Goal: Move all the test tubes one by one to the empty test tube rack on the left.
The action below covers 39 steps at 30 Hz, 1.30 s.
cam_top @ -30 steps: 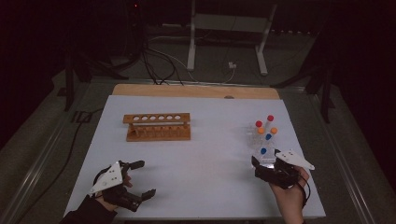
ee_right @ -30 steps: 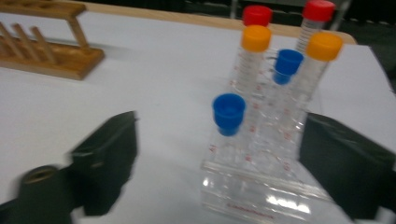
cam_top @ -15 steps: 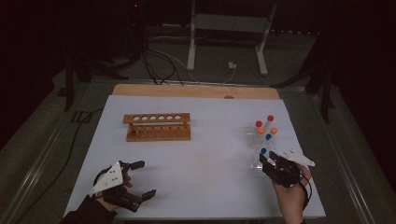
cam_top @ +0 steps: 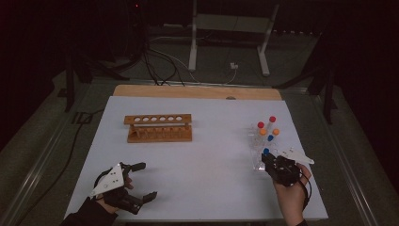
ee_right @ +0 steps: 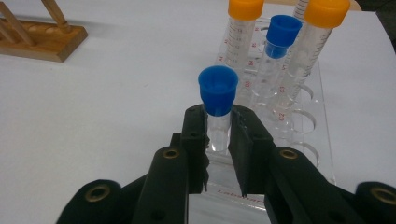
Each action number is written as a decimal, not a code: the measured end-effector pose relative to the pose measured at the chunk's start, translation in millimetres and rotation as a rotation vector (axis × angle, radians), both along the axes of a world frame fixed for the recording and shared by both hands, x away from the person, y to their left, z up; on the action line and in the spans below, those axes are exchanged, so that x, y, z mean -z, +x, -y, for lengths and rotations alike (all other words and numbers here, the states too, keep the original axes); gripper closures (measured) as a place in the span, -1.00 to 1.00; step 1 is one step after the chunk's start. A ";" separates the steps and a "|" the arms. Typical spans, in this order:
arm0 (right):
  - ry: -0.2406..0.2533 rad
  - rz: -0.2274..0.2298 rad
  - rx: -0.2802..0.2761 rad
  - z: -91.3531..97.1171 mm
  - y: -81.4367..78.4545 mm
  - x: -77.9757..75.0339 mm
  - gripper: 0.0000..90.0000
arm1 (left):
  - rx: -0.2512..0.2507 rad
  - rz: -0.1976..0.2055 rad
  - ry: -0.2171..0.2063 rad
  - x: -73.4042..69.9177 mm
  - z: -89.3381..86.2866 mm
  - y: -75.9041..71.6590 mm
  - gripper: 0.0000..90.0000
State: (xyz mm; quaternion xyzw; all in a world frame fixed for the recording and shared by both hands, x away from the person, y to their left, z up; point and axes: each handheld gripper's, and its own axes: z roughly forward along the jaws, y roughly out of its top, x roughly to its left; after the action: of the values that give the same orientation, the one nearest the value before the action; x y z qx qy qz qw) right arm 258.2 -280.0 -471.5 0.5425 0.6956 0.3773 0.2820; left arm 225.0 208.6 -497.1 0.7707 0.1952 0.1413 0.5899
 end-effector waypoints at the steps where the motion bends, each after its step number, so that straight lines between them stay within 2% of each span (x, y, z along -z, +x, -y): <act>1: -0.001 -0.001 -0.001 -0.1 0.2 0.2 0.67 | 0.000 0.000 -0.001 0.0 0.0 0.0 -0.99; 5: -0.016 0.003 -0.004 -0.7 0.3 -0.1 0.70 | 0.000 -0.001 -0.003 -0.1 -0.1 0.0 -0.99; 9: -0.004 0.028 -0.008 1.0 -1.3 -2.6 0.70 | -0.001 0.000 -0.003 -0.1 -0.3 0.0 -0.99; 19: 0.003 0.101 -0.026 4.7 -10.6 -23.6 0.71 | -0.004 -0.006 -0.007 0.1 -0.6 0.5 -0.99; 28: -0.030 0.176 -0.028 -2.2 -22.9 -40.2 0.71 | -0.003 -0.004 0.003 0.3 1.0 0.3 -0.99; 31: -0.054 0.202 -0.025 -5.5 -25.2 -43.6 0.71 | 0.000 -0.005 0.014 0.8 2.6 -0.1 -0.99; 39: -0.040 0.241 -0.051 -13.2 -30.8 -52.3 0.71 | -0.005 -0.013 0.017 1.3 3.6 1.0 -0.99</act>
State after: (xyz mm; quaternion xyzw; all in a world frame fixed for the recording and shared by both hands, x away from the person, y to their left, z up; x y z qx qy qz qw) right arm 227.5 -266.8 -419.2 0.4694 0.6777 0.4328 0.3648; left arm 226.0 204.9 -498.4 0.7760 0.1996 0.1394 0.5818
